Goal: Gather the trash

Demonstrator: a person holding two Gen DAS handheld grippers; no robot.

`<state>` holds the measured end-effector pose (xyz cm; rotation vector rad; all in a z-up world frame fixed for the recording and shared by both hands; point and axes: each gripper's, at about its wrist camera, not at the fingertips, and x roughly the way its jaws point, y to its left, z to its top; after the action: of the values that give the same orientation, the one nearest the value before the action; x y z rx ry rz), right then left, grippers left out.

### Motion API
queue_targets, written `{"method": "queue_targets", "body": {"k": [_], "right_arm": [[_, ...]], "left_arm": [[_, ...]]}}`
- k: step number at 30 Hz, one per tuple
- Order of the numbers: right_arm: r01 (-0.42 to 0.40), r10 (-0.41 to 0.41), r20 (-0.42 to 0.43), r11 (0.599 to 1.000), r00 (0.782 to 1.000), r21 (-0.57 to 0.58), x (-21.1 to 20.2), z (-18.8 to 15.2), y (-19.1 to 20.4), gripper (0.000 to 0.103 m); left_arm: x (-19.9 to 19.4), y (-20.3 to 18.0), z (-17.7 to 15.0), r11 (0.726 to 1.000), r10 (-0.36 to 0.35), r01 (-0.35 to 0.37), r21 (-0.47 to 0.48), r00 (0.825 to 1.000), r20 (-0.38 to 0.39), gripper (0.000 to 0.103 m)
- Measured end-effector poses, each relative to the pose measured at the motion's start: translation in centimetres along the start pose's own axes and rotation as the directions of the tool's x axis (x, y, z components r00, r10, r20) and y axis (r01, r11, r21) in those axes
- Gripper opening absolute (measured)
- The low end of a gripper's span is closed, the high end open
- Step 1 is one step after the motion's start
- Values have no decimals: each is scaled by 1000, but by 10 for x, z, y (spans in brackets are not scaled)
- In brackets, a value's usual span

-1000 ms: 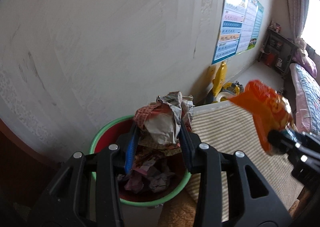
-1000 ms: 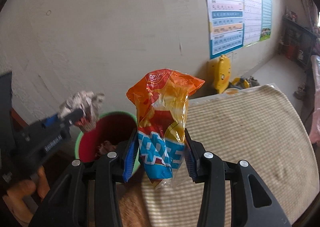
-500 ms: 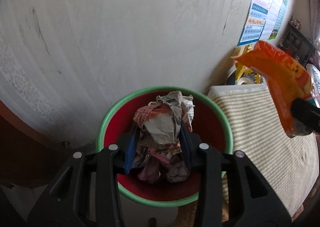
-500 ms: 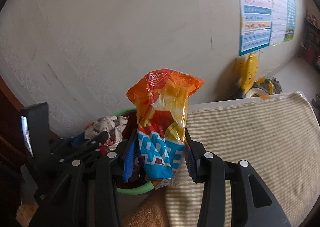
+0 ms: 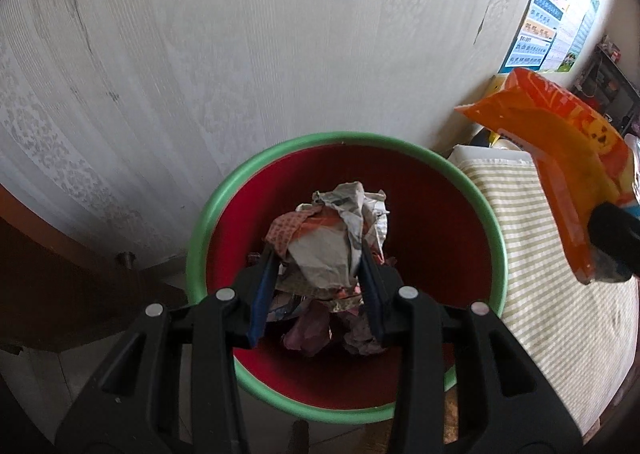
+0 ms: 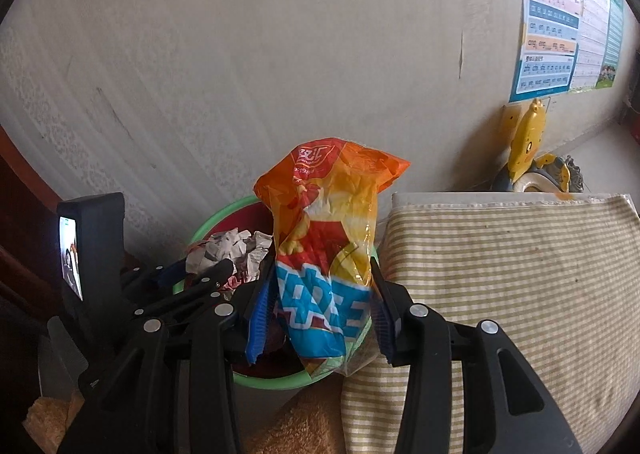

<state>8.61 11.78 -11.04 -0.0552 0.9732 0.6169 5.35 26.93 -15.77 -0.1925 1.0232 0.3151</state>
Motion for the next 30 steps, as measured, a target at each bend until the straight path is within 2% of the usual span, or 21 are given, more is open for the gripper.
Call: {"method": "queue_targets", "body": {"k": [7, 9, 11, 16, 19, 20, 22, 25, 28, 30], "right_arm": [[-8, 8, -13, 1000, 1000, -11, 9, 3, 0, 43], [-10, 10, -5, 1000, 1000, -17, 12, 3, 0, 45], [-19, 18, -7, 1000, 1000, -21, 17, 3, 0, 62], [-24, 24, 2, 1000, 1000, 3, 14, -2, -4, 65], [-13, 12, 32, 1000, 999, 25, 0, -8, -13, 65], [-4, 2, 46, 999, 999, 34, -7, -11, -17, 66], [30, -35, 81, 998, 996, 60, -25, -19, -30, 71], [78, -93, 126, 990, 988, 120, -54, -34, -56, 73], [142, -179, 182, 970, 967, 199, -89, -50, -86, 82], [173, -235, 227, 949, 945, 262, -116, -61, -106, 85]], "left_arm": [[7, 2, 0, 1000, 5, -5, -10, 1000, -25, 39], [7, 4, -1, 1000, 12, -12, -15, 1000, -25, 43], [7, 5, 0, 1000, 16, -17, -26, 1000, -27, 54], [0, 3, 0, 999, 28, -28, -22, 1000, -9, 63], [-8, 0, 0, 1000, 8, -8, -24, 1000, 10, 69], [-14, -4, 1, 1000, -11, 12, -26, 1000, 22, 75], [-22, -12, 2, 999, -38, 39, -21, 998, 50, 80], [-40, -33, 3, 996, -86, 86, 7, 991, 104, 89], [-62, -58, 5, 989, -149, 145, 32, 974, 170, 98], [-76, -77, 7, 983, -183, 178, 45, 958, 219, 98]]}}
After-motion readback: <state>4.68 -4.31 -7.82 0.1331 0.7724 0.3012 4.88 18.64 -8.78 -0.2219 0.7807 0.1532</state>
